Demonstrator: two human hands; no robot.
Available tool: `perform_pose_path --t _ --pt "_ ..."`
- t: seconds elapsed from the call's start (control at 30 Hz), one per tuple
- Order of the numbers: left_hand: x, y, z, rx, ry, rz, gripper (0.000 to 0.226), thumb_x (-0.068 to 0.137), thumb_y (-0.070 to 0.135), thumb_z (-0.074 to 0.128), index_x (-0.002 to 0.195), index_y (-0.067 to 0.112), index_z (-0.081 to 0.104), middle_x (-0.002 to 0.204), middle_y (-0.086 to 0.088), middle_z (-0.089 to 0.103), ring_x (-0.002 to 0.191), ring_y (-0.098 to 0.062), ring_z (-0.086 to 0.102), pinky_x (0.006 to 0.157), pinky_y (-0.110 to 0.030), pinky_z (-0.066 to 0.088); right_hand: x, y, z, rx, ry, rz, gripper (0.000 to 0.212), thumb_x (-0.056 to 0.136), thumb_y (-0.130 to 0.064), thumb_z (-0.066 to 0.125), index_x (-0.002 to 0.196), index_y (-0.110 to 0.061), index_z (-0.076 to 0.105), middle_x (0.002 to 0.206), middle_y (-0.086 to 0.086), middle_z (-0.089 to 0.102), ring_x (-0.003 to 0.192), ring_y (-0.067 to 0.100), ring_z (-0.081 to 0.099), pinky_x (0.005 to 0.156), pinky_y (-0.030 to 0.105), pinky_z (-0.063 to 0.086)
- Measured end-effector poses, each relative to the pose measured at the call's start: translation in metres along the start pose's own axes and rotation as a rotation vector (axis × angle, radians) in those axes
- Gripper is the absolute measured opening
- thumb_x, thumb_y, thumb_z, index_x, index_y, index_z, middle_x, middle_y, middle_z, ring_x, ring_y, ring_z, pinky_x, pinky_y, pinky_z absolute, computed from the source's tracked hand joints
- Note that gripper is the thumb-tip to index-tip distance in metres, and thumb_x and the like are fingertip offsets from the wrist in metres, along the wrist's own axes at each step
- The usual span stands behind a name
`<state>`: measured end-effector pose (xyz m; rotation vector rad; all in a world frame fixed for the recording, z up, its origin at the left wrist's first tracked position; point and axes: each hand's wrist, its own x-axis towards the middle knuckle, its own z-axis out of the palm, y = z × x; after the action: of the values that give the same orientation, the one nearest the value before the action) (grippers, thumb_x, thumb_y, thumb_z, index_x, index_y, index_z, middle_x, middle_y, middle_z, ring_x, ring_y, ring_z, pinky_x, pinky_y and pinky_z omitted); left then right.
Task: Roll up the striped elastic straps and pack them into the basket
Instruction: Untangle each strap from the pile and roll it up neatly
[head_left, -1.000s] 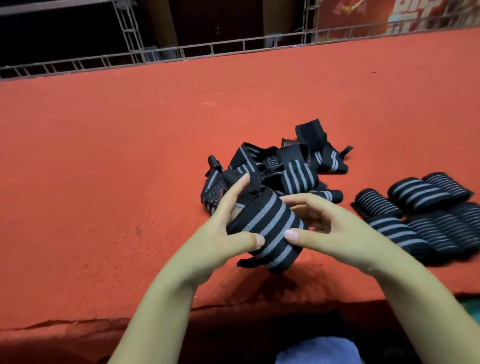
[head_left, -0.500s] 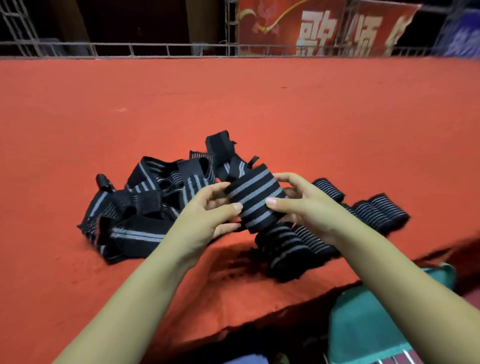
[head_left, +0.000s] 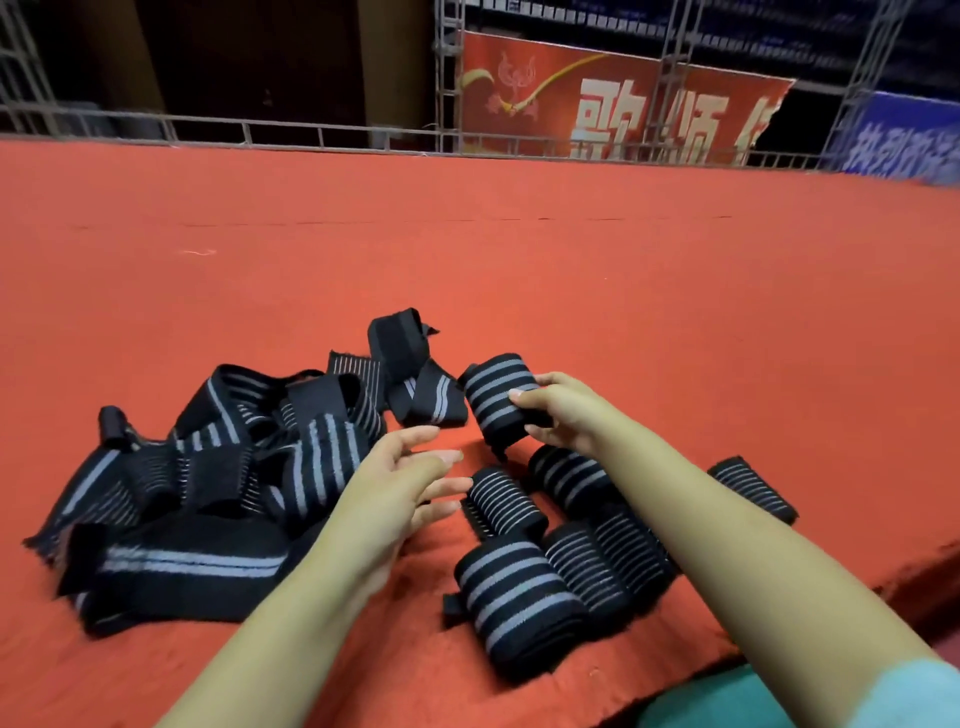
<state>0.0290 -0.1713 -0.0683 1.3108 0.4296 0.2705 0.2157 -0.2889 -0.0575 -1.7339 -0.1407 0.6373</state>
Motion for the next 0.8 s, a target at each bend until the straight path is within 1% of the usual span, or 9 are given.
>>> perform_pose_path --t 0.1,0.13,0.2,0.27,0.43,0.5,0.57,0.7,0.8 --pt "0.005 -0.001 -0.004 -0.022 0.018 -0.015 0.027 0.094 0.005 0.057 0.119 0.014 0.054 0.114 -0.013 0.066 0.079 -0.017 0.071 0.066 -0.026 0.057 0.013 0.007 0.008 -0.052 -0.049 0.076 0.008 0.093 -0.011 0.06 0.09 -0.017 0.055 0.091 -0.001 0.058 0.078 0.007 0.056 0.057 0.018 0.051" --pt "0.006 -0.003 -0.006 -0.029 0.022 -0.022 0.028 0.094 0.005 0.057 0.12 0.013 0.053 0.115 -0.013 0.066 0.078 -0.016 0.071 0.064 -0.025 0.057 0.014 0.009 0.011 -0.106 -0.047 0.088 0.008 0.093 -0.011 0.061 0.1 -0.013 0.056 0.099 0.002 0.058 0.084 0.01 0.057 0.054 0.019 0.053" --pt "0.009 -0.006 -0.008 -0.041 0.031 -0.039 0.031 0.093 0.005 0.057 0.123 0.012 0.052 0.115 -0.014 0.066 0.079 -0.017 0.07 0.064 -0.025 0.056 0.019 0.013 0.015 -0.245 -0.029 0.082 0.034 0.092 -0.014 0.062 0.123 -0.007 0.048 0.118 0.007 0.052 0.101 0.018 0.055 0.049 0.021 0.055" --pt "0.011 -0.009 -0.01 -0.055 0.04 -0.054 0.033 0.093 0.005 0.058 0.124 0.012 0.051 0.115 -0.013 0.066 0.079 -0.018 0.069 0.065 -0.026 0.055 0.021 0.013 0.019 -0.42 -0.015 0.054 0.042 0.094 -0.02 0.06 0.129 -0.007 0.042 0.122 0.008 0.044 0.106 0.024 0.054 0.047 0.024 0.056" --pt "0.012 -0.014 -0.009 -0.084 0.042 -0.079 0.034 0.093 0.005 0.058 0.125 0.012 0.051 0.113 -0.012 0.068 0.074 -0.014 0.07 0.064 -0.026 0.054 0.02 0.004 0.027 -0.852 0.008 0.049 0.042 0.099 -0.034 0.048 0.12 0.002 0.047 0.106 0.014 0.048 0.088 0.038 0.066 0.065 0.038 0.056" --pt "0.011 -0.013 -0.012 -0.094 0.045 -0.079 0.034 0.093 0.005 0.059 0.124 0.012 0.051 0.114 -0.013 0.068 0.074 -0.014 0.07 0.062 -0.025 0.054 0.02 0.001 0.029 -1.147 0.02 0.0 0.05 0.1 -0.042 0.044 0.116 0.004 0.055 0.104 0.017 0.059 0.092 0.036 0.064 0.068 0.037 0.05" --pt "0.01 -0.011 -0.016 -0.113 0.054 -0.074 0.033 0.092 0.005 0.06 0.123 0.013 0.052 0.114 -0.013 0.068 0.074 -0.014 0.069 0.061 -0.024 0.055 0.02 -0.002 0.029 -1.384 0.104 -0.075 0.052 0.098 -0.048 0.043 0.115 -0.001 0.06 0.115 0.016 0.061 0.105 0.033 0.059 0.075 0.033 0.043" --pt "0.004 -0.007 -0.024 -0.149 0.066 -0.062 0.031 0.091 0.006 0.061 0.119 0.015 0.053 0.113 -0.013 0.069 0.077 -0.016 0.069 0.065 -0.026 0.055 0.021 -0.005 0.029 -1.469 0.265 -0.213 0.053 0.092 -0.047 0.057 0.13 -0.011 0.051 0.129 0.013 0.047 0.121 0.033 0.047 0.089 0.04 0.044" --pt "-0.004 -0.003 -0.034 -0.176 0.082 -0.043 0.029 0.091 0.007 0.062 0.117 0.016 0.054 0.114 -0.013 0.068 0.079 -0.018 0.069 0.069 -0.03 0.054 0.025 -0.003 0.036 -1.346 0.28 -0.338 0.054 0.089 -0.041 0.061 0.134 -0.015 0.047 0.131 0.012 0.043 0.123 0.033 0.045 0.092 0.042 0.045"
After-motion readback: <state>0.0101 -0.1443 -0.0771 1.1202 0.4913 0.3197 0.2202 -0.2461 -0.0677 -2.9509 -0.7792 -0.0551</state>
